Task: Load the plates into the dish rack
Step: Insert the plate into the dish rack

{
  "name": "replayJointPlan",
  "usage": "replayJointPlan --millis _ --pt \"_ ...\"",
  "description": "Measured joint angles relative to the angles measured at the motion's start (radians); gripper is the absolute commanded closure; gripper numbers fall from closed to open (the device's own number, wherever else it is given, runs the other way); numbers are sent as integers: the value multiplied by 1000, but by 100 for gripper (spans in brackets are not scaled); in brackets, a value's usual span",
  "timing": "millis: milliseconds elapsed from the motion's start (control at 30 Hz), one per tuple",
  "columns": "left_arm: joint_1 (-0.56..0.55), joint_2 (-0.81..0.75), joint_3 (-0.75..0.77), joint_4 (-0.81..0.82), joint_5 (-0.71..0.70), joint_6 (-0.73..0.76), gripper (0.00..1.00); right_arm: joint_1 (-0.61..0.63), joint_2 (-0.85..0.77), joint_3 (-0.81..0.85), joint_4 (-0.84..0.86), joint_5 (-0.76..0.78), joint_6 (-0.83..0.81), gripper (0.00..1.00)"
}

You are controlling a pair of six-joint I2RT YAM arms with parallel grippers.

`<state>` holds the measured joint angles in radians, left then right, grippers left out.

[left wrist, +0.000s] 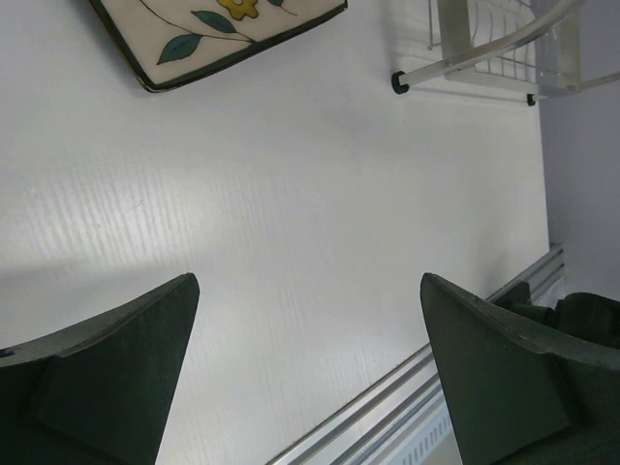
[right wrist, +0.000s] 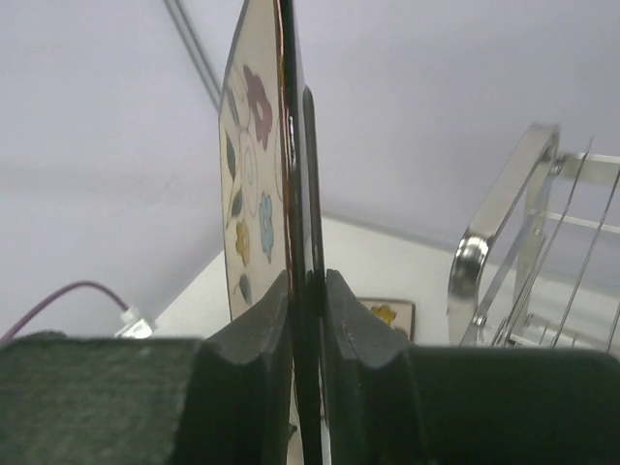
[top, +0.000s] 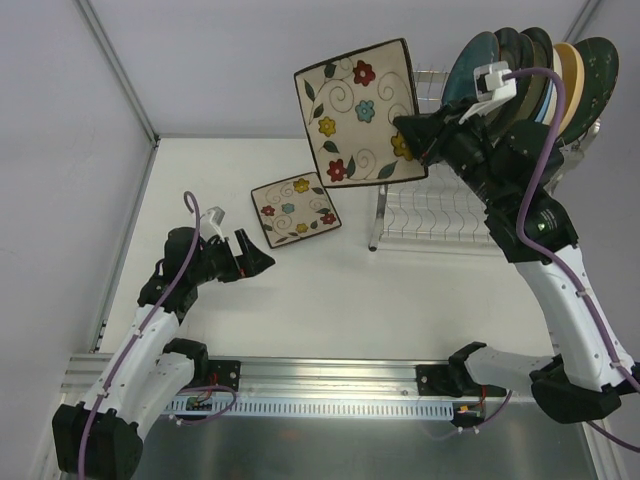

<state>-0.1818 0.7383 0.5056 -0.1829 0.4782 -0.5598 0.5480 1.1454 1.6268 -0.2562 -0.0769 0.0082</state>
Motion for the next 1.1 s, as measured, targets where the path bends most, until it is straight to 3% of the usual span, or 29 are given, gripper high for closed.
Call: replayJointPlan --millis 300,667,1100 --pt "0 39 25 -68 -56 109 1 -42 130 185 61 37 -16 99" --pt "0 73 145 -83 -60 137 1 -59 156 161 72 38 14 99" --pt "0 49 79 -90 -89 170 1 -126 274 272 105 110 13 99"
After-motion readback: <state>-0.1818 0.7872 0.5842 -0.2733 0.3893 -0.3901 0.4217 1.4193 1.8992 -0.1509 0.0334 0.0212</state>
